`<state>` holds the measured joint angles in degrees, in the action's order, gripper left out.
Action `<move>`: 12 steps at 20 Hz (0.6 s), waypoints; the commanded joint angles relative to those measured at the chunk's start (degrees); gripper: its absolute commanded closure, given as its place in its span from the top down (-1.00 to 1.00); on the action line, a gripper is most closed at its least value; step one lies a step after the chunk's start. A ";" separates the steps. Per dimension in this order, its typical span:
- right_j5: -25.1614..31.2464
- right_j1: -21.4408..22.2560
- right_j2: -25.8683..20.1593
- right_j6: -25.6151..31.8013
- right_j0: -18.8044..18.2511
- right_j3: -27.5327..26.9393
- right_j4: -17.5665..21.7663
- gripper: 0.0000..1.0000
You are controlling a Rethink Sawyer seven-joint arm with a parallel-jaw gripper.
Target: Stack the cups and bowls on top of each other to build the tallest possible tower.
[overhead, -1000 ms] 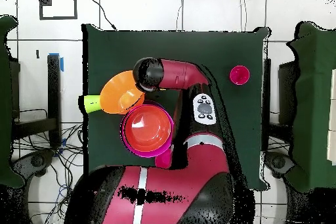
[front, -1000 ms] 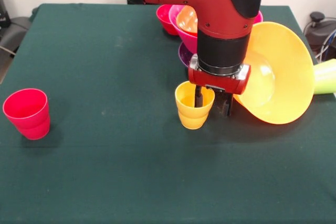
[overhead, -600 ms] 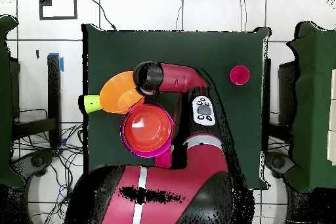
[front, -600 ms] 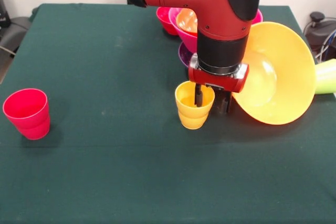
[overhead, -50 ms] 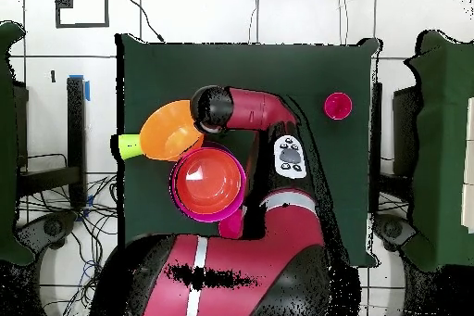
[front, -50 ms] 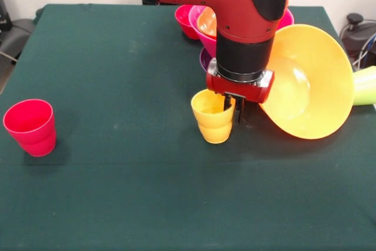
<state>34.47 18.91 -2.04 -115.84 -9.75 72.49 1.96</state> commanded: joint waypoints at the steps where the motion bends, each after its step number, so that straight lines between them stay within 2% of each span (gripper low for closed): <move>1: -3.38 -4.34 -2.55 -5.91 0.74 2.09 0.21 -1.00; 4: -5.15 -4.45 -2.54 -5.61 0.85 1.64 0.60 -1.00; 7: -4.57 -4.12 -2.89 -5.44 0.92 1.16 0.14 -1.00; 12: -1.16 -1.60 -2.92 -5.23 1.28 0.02 -0.97 -1.00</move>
<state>33.33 18.88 -1.50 -115.84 -9.71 72.51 1.73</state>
